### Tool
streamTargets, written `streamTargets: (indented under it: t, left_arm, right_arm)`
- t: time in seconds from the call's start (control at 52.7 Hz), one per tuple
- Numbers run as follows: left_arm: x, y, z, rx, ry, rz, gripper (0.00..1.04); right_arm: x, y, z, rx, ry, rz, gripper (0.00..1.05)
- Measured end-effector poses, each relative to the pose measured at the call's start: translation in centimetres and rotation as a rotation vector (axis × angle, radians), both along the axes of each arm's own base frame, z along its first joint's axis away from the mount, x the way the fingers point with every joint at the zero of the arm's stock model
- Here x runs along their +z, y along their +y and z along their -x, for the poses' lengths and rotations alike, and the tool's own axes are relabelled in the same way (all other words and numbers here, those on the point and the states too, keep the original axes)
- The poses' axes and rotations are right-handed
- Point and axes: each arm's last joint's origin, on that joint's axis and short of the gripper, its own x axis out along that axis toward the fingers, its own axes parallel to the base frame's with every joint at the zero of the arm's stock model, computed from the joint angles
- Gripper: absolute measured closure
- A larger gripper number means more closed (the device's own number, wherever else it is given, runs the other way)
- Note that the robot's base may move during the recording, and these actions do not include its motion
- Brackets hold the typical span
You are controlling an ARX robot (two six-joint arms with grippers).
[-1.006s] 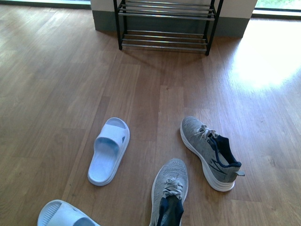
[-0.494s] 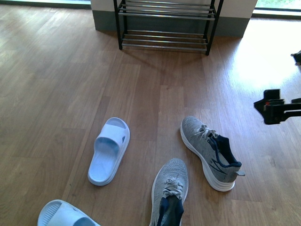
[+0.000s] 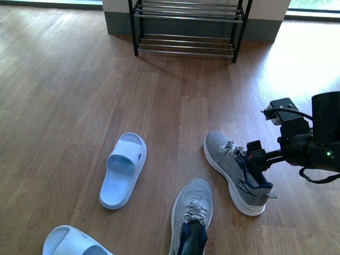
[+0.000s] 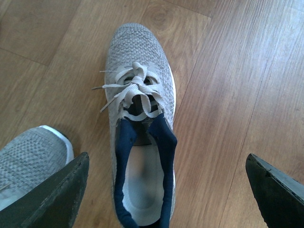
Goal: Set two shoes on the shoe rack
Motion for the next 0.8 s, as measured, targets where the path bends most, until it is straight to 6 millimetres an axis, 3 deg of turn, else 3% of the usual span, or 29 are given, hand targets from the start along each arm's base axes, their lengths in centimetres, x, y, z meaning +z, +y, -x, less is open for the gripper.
streamTargets:
  t: [0.342,0.551,0.798]
  left_arm:
    - [0.0,0.0,0.0,0.0,0.0,0.0,0.09]
    - [0.0,0.0,0.0,0.0,0.0,0.0,0.09]
    - [0.0,0.0,0.0,0.0,0.0,0.0,0.09]
  right_arm:
    - [-4.2,-1.2,-2.2,0.021,0.053,0.078,0.09]
    - [-5.8,-2.7,-2.7,-0.003,0.072,0.113,0.09]
    - [-8.0,-1.5,-2.1,0.023,0.11,0.122,0.09]
